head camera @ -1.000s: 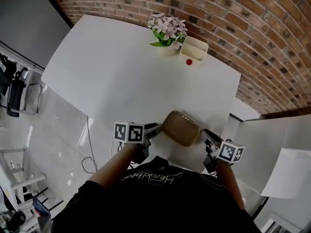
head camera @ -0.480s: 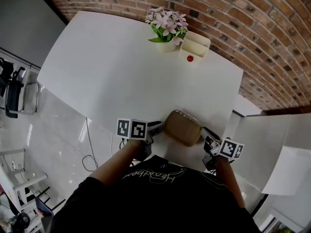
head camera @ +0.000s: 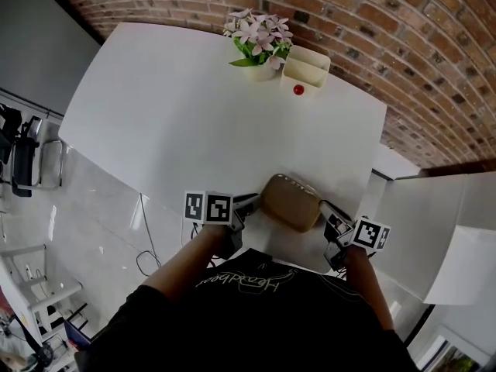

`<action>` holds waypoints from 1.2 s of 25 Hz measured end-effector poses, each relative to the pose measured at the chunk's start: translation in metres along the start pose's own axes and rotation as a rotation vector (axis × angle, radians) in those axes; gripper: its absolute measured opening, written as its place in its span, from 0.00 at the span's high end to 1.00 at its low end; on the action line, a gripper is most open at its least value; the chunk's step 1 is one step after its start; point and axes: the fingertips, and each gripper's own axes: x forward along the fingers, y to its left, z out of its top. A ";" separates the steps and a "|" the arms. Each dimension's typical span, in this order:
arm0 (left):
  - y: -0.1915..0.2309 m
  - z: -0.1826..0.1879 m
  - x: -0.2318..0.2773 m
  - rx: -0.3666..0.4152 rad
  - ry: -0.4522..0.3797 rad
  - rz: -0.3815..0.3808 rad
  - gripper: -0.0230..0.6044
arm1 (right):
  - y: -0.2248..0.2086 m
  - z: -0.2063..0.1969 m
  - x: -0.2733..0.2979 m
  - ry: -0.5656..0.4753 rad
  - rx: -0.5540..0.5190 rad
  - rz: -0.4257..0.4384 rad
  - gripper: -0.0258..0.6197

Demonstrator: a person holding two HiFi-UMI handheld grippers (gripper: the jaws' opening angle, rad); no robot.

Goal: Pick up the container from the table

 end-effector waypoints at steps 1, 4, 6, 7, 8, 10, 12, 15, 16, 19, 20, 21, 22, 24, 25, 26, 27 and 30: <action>0.000 0.000 0.001 0.005 0.003 0.005 0.85 | 0.000 0.000 0.000 -0.002 0.002 -0.001 0.86; 0.000 0.001 0.000 0.027 0.003 0.022 0.86 | -0.001 -0.003 -0.004 -0.018 0.041 -0.013 0.86; -0.002 0.002 -0.003 0.040 -0.009 0.025 0.86 | 0.003 -0.004 -0.006 -0.030 0.030 0.014 0.86; -0.004 0.003 -0.005 0.044 -0.017 0.022 0.86 | 0.006 -0.004 -0.007 -0.035 0.018 0.027 0.86; -0.006 0.002 -0.007 0.049 -0.023 0.020 0.86 | 0.009 -0.004 -0.009 -0.044 0.012 0.038 0.86; -0.013 0.000 -0.011 0.064 -0.031 0.015 0.86 | 0.021 0.002 -0.011 -0.075 -0.037 0.091 0.86; -0.022 -0.001 -0.016 0.079 -0.045 0.005 0.86 | 0.032 0.007 -0.017 -0.113 -0.077 0.123 0.86; -0.037 -0.002 -0.028 0.115 -0.082 -0.006 0.86 | 0.045 0.008 -0.028 -0.136 -0.128 0.137 0.86; -0.042 -0.003 -0.032 0.131 -0.093 -0.007 0.86 | 0.051 0.007 -0.032 -0.140 -0.143 0.147 0.86; -0.057 -0.009 -0.043 0.161 -0.122 -0.014 0.86 | 0.065 0.003 -0.048 -0.153 -0.176 0.174 0.86; -0.062 -0.012 -0.048 0.169 -0.130 -0.019 0.86 | 0.072 0.001 -0.054 -0.159 -0.190 0.181 0.86; -0.069 -0.016 -0.053 0.178 -0.139 -0.026 0.86 | 0.077 -0.002 -0.061 -0.166 -0.206 0.180 0.86; -0.076 -0.020 -0.058 0.189 -0.151 -0.032 0.86 | 0.083 -0.003 -0.070 -0.177 -0.222 0.172 0.86; -0.090 -0.028 -0.068 0.213 -0.179 -0.038 0.86 | 0.098 -0.006 -0.085 -0.205 -0.260 0.186 0.86; -0.097 -0.033 -0.073 0.225 -0.196 -0.037 0.86 | 0.103 -0.008 -0.091 -0.216 -0.282 0.205 0.86; -0.103 -0.038 -0.078 0.238 -0.215 -0.036 0.86 | 0.106 -0.011 -0.098 -0.226 -0.299 0.215 0.86; -0.110 -0.043 -0.083 0.252 -0.234 -0.036 0.86 | 0.108 -0.014 -0.105 -0.236 -0.309 0.214 0.86; -0.132 -0.058 -0.099 0.303 -0.289 -0.036 0.86 | 0.123 -0.022 -0.131 -0.280 -0.325 0.241 0.86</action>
